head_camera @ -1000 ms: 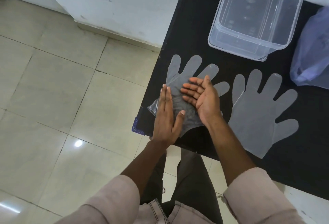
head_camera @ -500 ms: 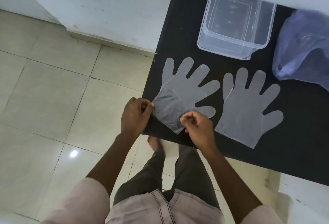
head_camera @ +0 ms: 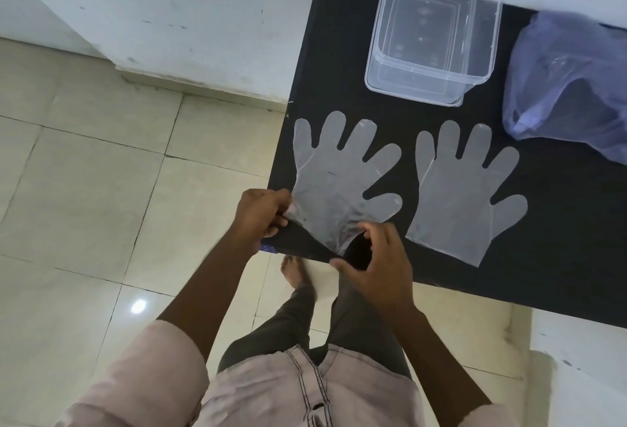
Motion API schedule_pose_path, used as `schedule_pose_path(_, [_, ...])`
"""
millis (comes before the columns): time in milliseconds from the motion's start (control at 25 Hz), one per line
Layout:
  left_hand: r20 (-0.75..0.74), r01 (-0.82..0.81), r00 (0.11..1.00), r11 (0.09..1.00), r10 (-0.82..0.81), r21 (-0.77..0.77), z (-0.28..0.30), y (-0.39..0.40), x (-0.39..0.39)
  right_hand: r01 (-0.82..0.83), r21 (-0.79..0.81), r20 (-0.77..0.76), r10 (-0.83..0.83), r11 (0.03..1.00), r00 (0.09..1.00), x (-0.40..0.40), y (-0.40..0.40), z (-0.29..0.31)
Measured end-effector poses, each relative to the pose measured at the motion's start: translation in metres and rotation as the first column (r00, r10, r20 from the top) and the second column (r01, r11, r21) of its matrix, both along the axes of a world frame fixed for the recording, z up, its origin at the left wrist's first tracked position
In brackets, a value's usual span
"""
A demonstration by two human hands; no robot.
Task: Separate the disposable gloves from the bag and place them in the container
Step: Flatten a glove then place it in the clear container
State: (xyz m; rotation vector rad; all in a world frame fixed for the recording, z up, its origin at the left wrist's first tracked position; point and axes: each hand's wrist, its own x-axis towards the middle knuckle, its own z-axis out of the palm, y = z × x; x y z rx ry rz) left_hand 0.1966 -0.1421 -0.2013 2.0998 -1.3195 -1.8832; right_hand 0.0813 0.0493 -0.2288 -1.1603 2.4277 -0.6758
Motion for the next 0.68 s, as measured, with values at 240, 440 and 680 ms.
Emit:
schedule_pose_path(240, [-0.141, -0.162, 0.966, 0.934, 0.215, 0.319, 0.009, -0.004, -0.006, -0.025, -0.009, -0.287, 0.022, 1.000, 0.958, 0.009, 0.003, -0.007])
schedule_pose_path(440, [-0.161, -0.249, 0.919, 0.847, 0.360, 0.469, 0.011, -0.003, -0.009, 0.020, -0.139, -0.248, -0.054, 0.990, 0.967, 0.013, -0.017, -0.011])
schedule_pose_path(680, [-0.213, -0.341, 0.826, 0.764, 0.521, 0.547, 0.015, -0.001, -0.010, 0.023, -0.300, -0.202, -0.088, 0.954, 0.975, 0.011, -0.025, -0.006])
